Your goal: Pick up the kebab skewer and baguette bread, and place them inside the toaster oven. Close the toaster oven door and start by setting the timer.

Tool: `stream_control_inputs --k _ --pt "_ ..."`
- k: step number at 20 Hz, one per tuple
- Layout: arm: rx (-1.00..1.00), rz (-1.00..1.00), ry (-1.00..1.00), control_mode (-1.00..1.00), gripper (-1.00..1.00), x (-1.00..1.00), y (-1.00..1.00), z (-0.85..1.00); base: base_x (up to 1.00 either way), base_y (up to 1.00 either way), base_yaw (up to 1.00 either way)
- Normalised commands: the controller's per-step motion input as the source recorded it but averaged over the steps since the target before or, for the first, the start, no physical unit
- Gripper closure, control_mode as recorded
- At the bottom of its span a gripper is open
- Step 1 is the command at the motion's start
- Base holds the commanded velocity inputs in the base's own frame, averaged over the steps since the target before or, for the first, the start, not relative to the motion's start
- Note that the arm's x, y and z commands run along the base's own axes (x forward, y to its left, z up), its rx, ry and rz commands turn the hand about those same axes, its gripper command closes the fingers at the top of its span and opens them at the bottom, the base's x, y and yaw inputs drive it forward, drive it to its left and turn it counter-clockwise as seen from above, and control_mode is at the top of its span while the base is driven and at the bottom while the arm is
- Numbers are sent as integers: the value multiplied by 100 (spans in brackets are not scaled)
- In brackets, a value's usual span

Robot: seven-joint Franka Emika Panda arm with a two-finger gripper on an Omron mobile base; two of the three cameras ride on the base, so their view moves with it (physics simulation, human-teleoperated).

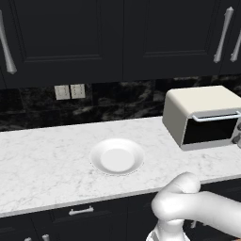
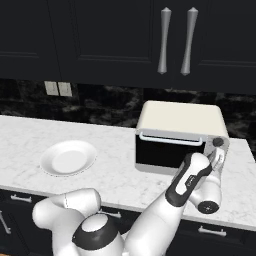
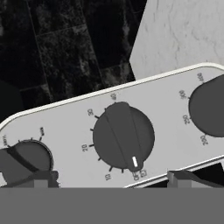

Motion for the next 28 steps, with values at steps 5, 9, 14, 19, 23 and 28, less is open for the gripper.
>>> stream_control_inputs --k 5,9,14,19,23,28 --pt "0 0 0 -100 -100 3 -20 -13 0 0 0" --pt "0 0 0 -100 -100 18 0 -18 0 0 0" --pt "0 0 0 -100 -100 17 0 -18 0 0 0" --pt "0 0 0 -100 -100 19 0 -4 0 0 0" --pt "0 0 0 -100 -100 5 0 0 0 0 0" --pt "0 0 0 -100 -100 0 0 0 0 0 0"
